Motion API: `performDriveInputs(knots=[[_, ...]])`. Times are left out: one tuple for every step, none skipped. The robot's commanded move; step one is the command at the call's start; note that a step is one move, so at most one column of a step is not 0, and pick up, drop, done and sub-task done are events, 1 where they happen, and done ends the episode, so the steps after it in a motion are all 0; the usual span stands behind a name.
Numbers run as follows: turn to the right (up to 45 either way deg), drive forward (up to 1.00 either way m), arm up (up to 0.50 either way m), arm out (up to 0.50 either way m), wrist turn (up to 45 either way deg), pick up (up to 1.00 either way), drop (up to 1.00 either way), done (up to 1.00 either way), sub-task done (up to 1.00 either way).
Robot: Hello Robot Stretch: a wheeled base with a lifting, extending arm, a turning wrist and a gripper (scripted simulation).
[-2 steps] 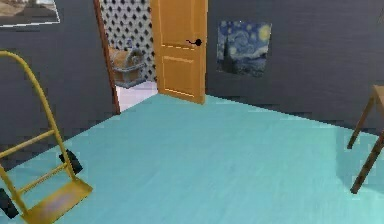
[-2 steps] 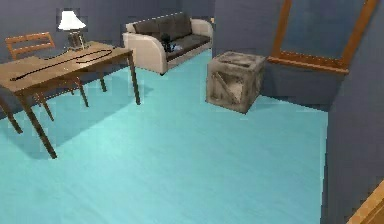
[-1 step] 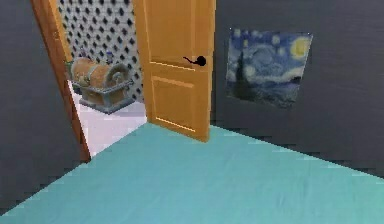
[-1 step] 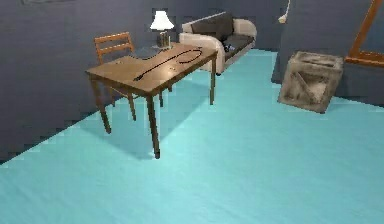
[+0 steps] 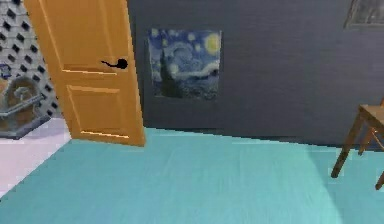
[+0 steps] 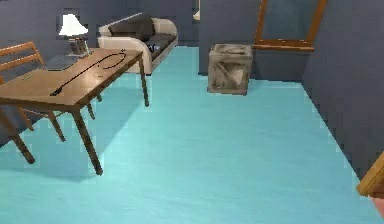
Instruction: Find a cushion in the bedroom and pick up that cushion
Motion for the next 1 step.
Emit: performDriveInputs(knots=[[0.0,0.1,0.0,0.0,0.0,0.0,0.0,0.0,0.0]])
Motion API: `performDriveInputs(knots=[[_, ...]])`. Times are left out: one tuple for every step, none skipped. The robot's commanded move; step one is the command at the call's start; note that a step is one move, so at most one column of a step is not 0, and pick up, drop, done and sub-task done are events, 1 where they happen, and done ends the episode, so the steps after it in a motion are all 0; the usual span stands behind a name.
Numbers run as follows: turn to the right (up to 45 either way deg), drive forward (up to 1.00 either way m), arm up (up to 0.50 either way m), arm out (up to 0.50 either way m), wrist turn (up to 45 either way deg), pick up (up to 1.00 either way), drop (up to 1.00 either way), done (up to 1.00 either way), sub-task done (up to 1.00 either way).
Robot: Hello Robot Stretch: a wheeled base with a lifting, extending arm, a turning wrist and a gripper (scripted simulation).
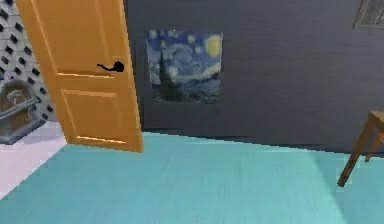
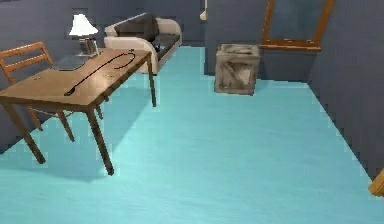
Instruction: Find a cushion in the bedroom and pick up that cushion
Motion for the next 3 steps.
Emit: performDriveInputs(knots=[[-36.0,0.0,0.0,0.0,0.0,0.0,0.0,0.0,0.0],[0.0,1.0,0.0,0.0,0.0,0.0,0.0,0.0,0.0],[-3.0,0.0,0.0,0.0,0.0,0.0,0.0,0.0,0.0]])
